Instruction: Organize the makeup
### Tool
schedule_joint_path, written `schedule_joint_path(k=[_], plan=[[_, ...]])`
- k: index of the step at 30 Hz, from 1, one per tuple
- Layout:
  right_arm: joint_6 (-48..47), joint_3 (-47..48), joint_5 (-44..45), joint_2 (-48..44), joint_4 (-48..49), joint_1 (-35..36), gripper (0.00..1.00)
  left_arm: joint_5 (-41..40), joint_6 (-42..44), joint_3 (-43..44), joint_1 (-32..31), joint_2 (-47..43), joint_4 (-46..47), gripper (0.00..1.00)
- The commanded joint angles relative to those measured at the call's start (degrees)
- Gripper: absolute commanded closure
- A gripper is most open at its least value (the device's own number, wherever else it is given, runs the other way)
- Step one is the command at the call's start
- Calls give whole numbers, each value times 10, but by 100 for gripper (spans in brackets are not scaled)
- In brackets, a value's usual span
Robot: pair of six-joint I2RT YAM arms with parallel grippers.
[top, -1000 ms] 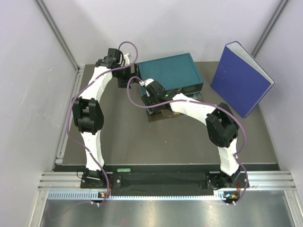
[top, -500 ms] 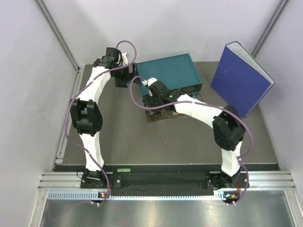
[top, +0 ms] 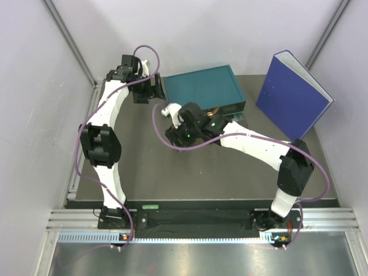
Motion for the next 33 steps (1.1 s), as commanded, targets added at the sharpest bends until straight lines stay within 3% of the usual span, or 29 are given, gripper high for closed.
schedule_joint_path(k=[1,10,16,21,33], plan=[[-29,9,-47,0,-56,55,27,1,6,-5,-1,-43,-9,1],[-65,19,-44,35,-81,176,28,13,-10,-9,4,-62,-50,1],[-60,36,-54,61,-78,231,34,23,-51,-36,23,-82,-63,1],[-58,52,-61,93,-67,260,37,83,-73,-88,62,-92,-66,1],[-63,52,-72,164,-10,305,45,87,-62,-210,144,-117,-57,1]])
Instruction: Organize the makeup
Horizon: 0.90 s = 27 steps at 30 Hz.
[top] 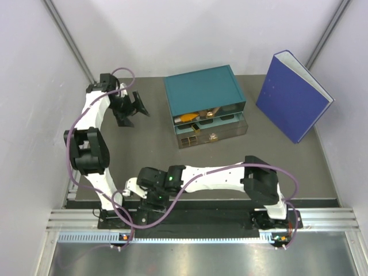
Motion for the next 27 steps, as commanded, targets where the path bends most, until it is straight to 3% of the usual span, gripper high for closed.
schedule_joint_path(k=[1,9,13,27], plan=[[-8,9,7,16,53,18,46,27,3,-42,38,-49,6,1],[6,-76,53,7,183,18,51,64,15,-60,92,-72,12,1],[18,-75,58,28,204,17,64,67,16,-62,96,-80,11,1],[36,-76,34,57,237,17,64,66,18,-79,97,-98,12,1]])
